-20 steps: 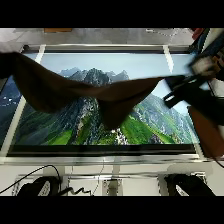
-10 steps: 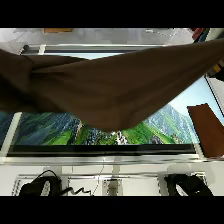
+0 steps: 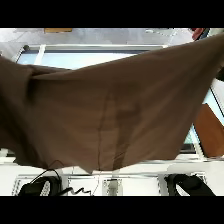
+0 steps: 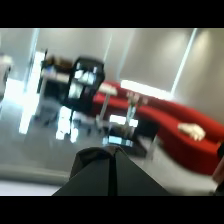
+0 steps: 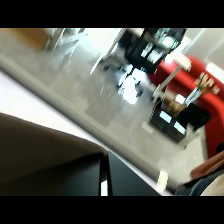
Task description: Fold the clothes and pants, and hang the long-sleeved shirts on hangers.
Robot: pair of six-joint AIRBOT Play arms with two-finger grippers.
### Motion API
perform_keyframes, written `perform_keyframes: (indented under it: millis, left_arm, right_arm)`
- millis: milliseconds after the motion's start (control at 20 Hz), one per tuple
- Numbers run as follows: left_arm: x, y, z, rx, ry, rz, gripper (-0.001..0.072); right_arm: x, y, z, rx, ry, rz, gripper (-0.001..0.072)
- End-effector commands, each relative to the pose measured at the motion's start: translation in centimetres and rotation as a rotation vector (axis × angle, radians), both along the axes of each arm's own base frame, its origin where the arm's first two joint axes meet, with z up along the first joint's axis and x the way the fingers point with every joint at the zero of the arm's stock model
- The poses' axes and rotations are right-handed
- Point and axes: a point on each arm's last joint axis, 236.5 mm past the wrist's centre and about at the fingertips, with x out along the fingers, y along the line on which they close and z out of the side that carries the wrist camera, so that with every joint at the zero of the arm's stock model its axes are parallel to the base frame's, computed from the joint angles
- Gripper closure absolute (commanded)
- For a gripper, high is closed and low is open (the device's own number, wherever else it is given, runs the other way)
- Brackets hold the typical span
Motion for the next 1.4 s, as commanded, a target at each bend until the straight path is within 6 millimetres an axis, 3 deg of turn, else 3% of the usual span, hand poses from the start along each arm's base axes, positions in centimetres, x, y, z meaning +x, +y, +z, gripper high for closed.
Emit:
perform_keyframes:
  millis: [0, 100, 200, 250, 350, 500, 650, 700, 750, 800, 850, 950, 1050, 1100, 1250, 1350]
  left_arm:
    - [11.1, 1.3, -9.8, -0.061, 0.278, -0.014, 0.0693]
    - [17.3, 0.5, -16.7, -0.152, 0.422, -0.046, 0.0693]
    - [22.2, -1.6, -23.0, -0.181, 0.523, -0.061, 0.0692]
    - [24.3, -3.1, -25.6, -0.179, 0.557, -0.072, 0.0692]
    - [27.6, -6.3, -28.7, -0.169, 0.570, -0.084, 0.0691]
    - [31.2, -8.7, -29.7, -0.169, 0.479, -0.035, 0.0691]
    - [32.5, -8.1, -30.8, -0.174, 0.427, 0.035, 0.0691]
    - [32.6, -8.2, -31.5, -0.171, 0.442, 0.033, 0.0664]
    - [32.6, -8.2, -32.2, -0.168, 0.465, 0.024, 0.0408]
    - [32.4, -8.5, -33.0, -0.167, 0.500, 0.003, 0.0004]
    - [32.1, -8.7, -33.6, -0.159, 0.537, -0.022, -0.0011]
    - [30.5, -9.0, -35.2, -0.126, 0.659, -0.105, -0.0007]
    - [28.1, -7.4, -36.3, -0.059, 0.788, -0.168, -0.0004]
    - [26.5, -5.8, -36.8, -0.036, 0.861, -0.189, 0.0000]
    - [21.7, 1.0, -38.6, 0.032, 1.067, -0.178, 0.0011]
    - [17.8, 4.5, -40.7, 0.028, 1.219, -0.172, 0.0012]
  right_arm:
    - [8.4, 0.4, -8.6, -0.097, 0.233, -0.061, 0.0698]
    - [13.6, -1.3, -15.3, -0.122, 0.385, -0.125, 0.0697]
    - [17.2, -3.7, -21.8, -0.135, 0.524, -0.184, 0.0697]
    - [18.6, -4.9, -25.0, -0.130, 0.590, -0.209, 0.0697]
    - [20.8, -6.9, -29.6, -0.044, 0.670, -0.286, 0.0697]
    - [24.1, -7.6, -32.7, 0.078, 0.650, -0.337, 0.0697]
    - [26.9, -7.2, -32.5, 0.109, 0.546, -0.324, 0.0696]
    - [27.3, -7.2, -32.2, 0.140, 0.528, -0.331, 0.0680]
    - [27.4, -7.2, -32.2, 0.193, 0.526, -0.352, 0.0504]
    - [27.3, -7.3, -32.2, 0.247, 0.534, -0.377, 0.0266]
    - [27.1, -7.7, -32.5, 0.274, 0.550, -0.402, 0.0174]
    - [25.8, -8.6, -33.3, 0.270, 0.615, -0.441, 0.0175]
    - [23.5, -11.7, -34.7, 0.238, 0.727, -0.524, 0.0207]
    - [21.9, -13.8, -35.6, 0.236, 0.794, -0.580, 0.0264]
    - [16.9, -19.7, -37.9, 0.265, 0.981, -0.720, 0.0269]
    - [14.1, -21.9, -38.9, 0.320, 1.083, -0.748, 0.0272]
